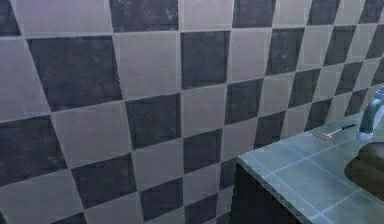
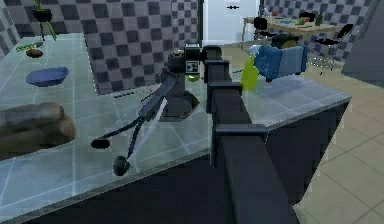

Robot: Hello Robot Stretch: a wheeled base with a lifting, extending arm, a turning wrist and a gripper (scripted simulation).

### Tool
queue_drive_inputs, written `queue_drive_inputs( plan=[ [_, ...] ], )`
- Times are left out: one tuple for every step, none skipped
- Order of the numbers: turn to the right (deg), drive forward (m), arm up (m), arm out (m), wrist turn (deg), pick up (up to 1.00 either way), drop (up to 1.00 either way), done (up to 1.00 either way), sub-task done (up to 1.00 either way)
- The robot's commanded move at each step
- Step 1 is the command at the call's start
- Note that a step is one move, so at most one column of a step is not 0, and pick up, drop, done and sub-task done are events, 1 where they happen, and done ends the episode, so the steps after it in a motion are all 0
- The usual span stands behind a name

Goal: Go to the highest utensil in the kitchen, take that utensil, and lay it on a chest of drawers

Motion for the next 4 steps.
queue_drive_inputs(
  plan=[
    [0.0,0.0,0.0,0.0,45.0,0.0,0.0,0.0,0.0],
    [0.0,0.0,0.0,0.0,45.0,0.0,0.0,0.0,0.0],
    [0.0,0.0,0.0,0.0,36.0,0.0,0.0,0.0,0.0],
    [0.0,0.0,-0.12,0.0,0.0,0.0,0.0,0.0,0.0]
  ],
)
